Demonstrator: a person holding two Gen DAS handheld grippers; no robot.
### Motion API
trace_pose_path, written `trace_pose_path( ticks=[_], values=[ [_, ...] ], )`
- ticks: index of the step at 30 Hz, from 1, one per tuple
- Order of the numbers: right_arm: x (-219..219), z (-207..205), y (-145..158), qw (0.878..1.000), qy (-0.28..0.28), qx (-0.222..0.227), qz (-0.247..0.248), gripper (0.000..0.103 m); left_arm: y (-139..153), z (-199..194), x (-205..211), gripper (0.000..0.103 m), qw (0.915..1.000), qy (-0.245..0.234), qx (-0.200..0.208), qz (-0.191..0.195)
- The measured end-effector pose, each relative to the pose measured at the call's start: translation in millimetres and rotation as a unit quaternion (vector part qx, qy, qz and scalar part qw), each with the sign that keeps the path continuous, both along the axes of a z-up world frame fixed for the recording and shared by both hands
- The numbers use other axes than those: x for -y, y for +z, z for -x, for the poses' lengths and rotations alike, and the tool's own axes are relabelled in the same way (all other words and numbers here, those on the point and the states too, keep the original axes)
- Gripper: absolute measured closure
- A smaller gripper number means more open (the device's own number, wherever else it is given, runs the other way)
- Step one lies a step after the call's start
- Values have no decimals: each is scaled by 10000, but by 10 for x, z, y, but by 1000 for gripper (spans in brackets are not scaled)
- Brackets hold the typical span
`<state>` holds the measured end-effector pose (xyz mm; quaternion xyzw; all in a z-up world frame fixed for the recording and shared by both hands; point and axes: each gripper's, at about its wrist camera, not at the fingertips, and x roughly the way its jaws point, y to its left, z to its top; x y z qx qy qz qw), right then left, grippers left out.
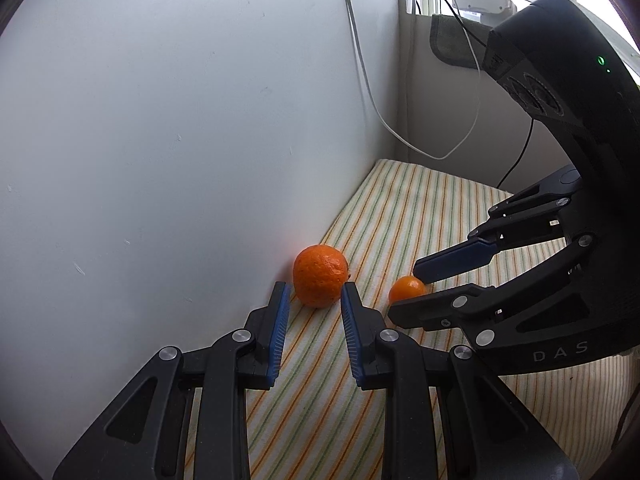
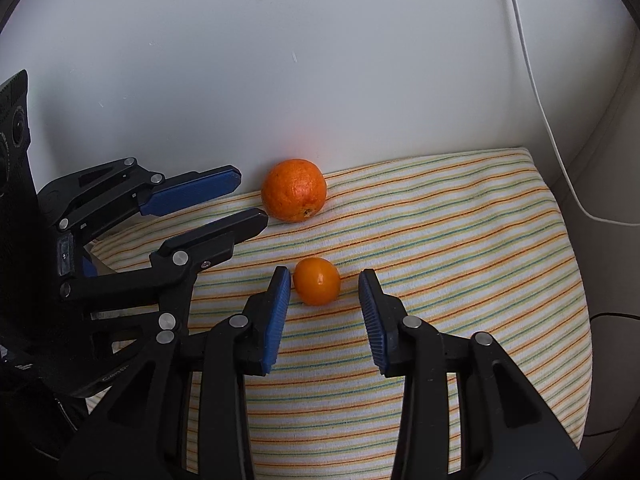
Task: Organize fruits
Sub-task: 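Close the left gripper on the larger tangerine while the right gripper closes on the small tangerine, then lift both tangerines and carry them over the floral bowl with both grippers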
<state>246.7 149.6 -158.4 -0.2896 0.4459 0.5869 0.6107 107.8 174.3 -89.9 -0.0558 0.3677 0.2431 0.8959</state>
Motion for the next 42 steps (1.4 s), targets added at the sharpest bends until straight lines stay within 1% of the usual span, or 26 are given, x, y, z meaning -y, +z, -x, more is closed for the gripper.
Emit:
trace_pose_path(
  ticks=[2,3,5,7,10,12,14,15,17,18,19,20,21,25,29,33,34,40,42],
  values=[
    [53,8,20,10000,10,-26,23,66,-11,-23,-10,78,10000,-6,-28,-5],
    [14,3,16,10000,20,-42,45,66,-13,-27,-15,78,10000,-7,-21,6],
    [20,3,44,10000,23,-27,19,69,-9,-50,-15,77,10000,-29,-6,25],
    [22,21,47,9999,25,-125,-6,80,-7,-89,8,75,10000,-56,-23,-35],
    [38,-21,107,9999,-59,-93,6,80,-18,-148,44,73,9998,-104,-84,-164],
    [69,-38,131,9999,-113,-91,6,80,-37,-208,63,69,9995,-108,-182,-239],
    [100,-67,161,9998,-183,-62,12,80,-59,-271,73,57,9989,-80,-294,-365],
    [124,-76,193,9998,-211,-42,9,80,-74,-305,81,55,9983,-42,-365,-452],
    [163,-86,228,9997,-245,-70,-18,80,-109,-385,96,55,9964,22,-542,-658],
    [175,-79,251,9996,-255,-73,-15,80,-128,-419,100,56,9958,12,-597,-699],
    [197,-92,272,9997,-257,-46,-4,80,-150,-449,100,60,9952,7,-651,-735],
    [175,-49,281,9997,-262,-13,6,80,-176,-478,100,69,9945,29,-712,-767],
    [173,-42,290,9996,-271,-2,5,80,-181,-498,88,69,9946,36,-708,-754],
    [176,-38,316,9994,-344,9,-24,80,-157,-448,63,70,9963,3,-582,-627],
    [257,-29,419,9991,-410,47,-61,80,-101,-355,74,70,9975,-86,-428,-563],
    [371,56,449,9986,-497,130,-83,80,-28,-259,125,70,9989,-193,-264,-323],
    [395,38,587,9984,-531,148,-90,80,-7,-236,150,70,9990,-217,-230,-307],
    [571,177,875,9971,-684,308,-158,80,209,-90,325,70,9987,-479,74,-155],
    [618,224,1021,9964,-746,367,-188,80,251,-89,392,70,9981,-581,197,-64]
  ],
)
